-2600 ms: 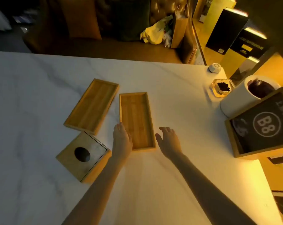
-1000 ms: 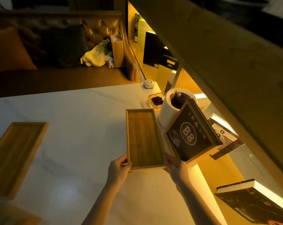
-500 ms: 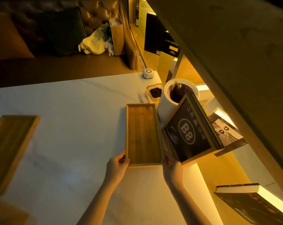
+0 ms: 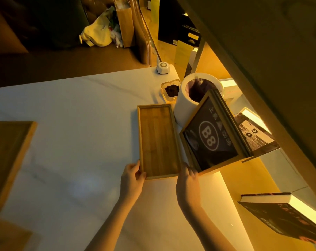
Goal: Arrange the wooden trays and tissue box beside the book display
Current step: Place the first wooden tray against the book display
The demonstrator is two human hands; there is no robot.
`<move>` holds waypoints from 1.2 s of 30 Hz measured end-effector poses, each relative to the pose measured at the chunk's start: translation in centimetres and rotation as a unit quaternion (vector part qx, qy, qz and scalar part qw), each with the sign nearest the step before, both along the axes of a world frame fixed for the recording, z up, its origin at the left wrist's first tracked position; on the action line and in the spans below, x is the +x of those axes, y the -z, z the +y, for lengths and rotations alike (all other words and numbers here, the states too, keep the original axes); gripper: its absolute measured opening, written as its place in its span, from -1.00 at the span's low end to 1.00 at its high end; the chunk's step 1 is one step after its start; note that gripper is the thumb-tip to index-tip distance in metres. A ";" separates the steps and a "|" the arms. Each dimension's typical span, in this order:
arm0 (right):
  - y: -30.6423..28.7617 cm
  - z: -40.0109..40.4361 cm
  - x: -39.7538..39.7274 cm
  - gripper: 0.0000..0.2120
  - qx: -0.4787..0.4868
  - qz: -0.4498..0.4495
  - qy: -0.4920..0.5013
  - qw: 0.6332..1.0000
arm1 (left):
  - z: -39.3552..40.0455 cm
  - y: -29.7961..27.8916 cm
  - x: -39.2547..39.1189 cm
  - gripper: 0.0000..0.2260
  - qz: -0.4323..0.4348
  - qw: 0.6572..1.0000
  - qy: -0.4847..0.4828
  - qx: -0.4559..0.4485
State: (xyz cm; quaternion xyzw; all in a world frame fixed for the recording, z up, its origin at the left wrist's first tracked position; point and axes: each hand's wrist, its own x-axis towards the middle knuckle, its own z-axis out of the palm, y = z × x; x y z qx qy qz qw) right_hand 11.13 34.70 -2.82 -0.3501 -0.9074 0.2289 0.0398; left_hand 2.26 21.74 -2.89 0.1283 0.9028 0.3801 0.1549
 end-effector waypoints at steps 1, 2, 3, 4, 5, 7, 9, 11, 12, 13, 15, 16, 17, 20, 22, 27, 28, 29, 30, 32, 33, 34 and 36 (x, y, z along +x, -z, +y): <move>0.2 -0.2 0.5 -0.62 0.037 -0.002 -0.025 0.999 | -0.2 0.0 0.3 -0.64 0.015 1.000 0.009 0.002; 0.1 -0.4 1.0 -0.59 0.065 0.000 -0.049 0.997 | -0.4 0.1 0.6 -0.65 0.027 1.000 0.014 0.003; 0.1 -0.8 1.6 -0.57 0.085 0.004 -0.074 0.994 | -0.6 0.2 1.0 -0.66 0.034 0.999 0.018 0.003; 0.3 -1.1 2.1 -0.53 0.097 -0.001 -0.098 0.990 | -0.7 0.3 1.4 -0.66 0.039 0.999 0.020 0.004; 0.7 -1.5 2.7 -0.50 0.106 -0.013 -0.118 0.987 | -0.8 0.4 1.6 -0.67 0.041 0.999 0.021 0.006; 1.4 -1.8 3.6 -0.43 0.115 -0.049 -0.141 0.982 | -0.8 0.6 1.9 -0.68 0.042 0.999 0.020 0.012; 2.1 -1.7 4.2 -0.39 0.118 -0.072 -0.152 0.979 | -0.6 0.5 1.8 -0.69 0.040 0.999 0.013 0.016; 2.2 -1.4 4.6 -0.38 0.117 -0.073 -0.153 0.979 | -0.4 0.4 1.9 -0.69 0.037 0.999 0.010 0.015; 2.2 -1.2 4.7 -0.39 0.119 -0.069 -0.150 0.979 | -0.3 0.4 2.0 -0.70 0.038 0.999 0.012 0.014; 2.3 -1.0 4.9 -0.40 0.121 -0.063 -0.149 0.979 | -0.2 0.4 2.2 -0.70 0.038 0.999 0.013 0.016; 2.4 -0.7 5.2 -0.40 0.119 -0.055 -0.150 0.980 | 0.0 0.5 2.6 -0.71 0.036 0.999 0.012 0.021; 2.4 -0.5 5.3 -0.40 0.118 -0.054 -0.150 0.980 | 0.2 0.5 2.8 -0.72 0.035 0.999 0.010 0.022; 2.5 -0.4 5.5 -0.40 0.119 -0.053 -0.150 0.980 | 0.3 0.6 3.0 -0.72 0.036 0.999 0.006 0.021; 2.5 0.0 5.7 -0.40 0.122 -0.049 -0.150 0.980 | 0.6 0.6 3.4 -0.72 0.038 0.999 0.001 0.020; 2.5 0.1 5.8 -0.40 0.122 -0.044 -0.148 0.980 | 0.8 0.6 3.6 -0.72 0.039 0.999 -0.001 0.021; 2.3 0.1 6.0 -0.42 0.126 -0.042 -0.148 0.980 | 1.0 0.5 3.9 -0.73 0.040 0.999 -0.009 0.019; 2.3 0.1 6.1 -0.42 0.124 -0.039 -0.148 0.980 | 1.0 0.5 3.9 -0.73 0.040 0.999 -0.009 0.020; 2.3 0.1 6.2 -0.42 0.121 -0.038 -0.150 0.980 | 1.0 0.5 4.0 -0.72 0.041 0.999 -0.008 0.020; 2.3 0.1 6.2 -0.42 0.119 -0.037 -0.152 0.980 | 1.0 0.6 4.0 -0.72 0.043 0.999 -0.006 0.020; 2.2 0.2 6.2 -0.42 0.116 -0.034 -0.153 0.981 | 0.9 0.6 4.1 -0.72 0.044 0.999 -0.007 0.020; 2.1 0.2 6.2 -0.42 0.115 -0.035 -0.152 0.981 | 1.0 0.7 4.1 -0.72 0.042 0.999 -0.009 0.019; 2.1 0.2 6.3 -0.42 0.113 -0.037 -0.151 0.981 | 1.0 0.7 4.1 -0.72 0.041 0.999 -0.012 0.018; 2.0 0.2 6.2 -0.43 0.111 -0.040 -0.151 0.981 | 1.0 0.7 4.2 -0.72 0.043 0.999 -0.014 0.016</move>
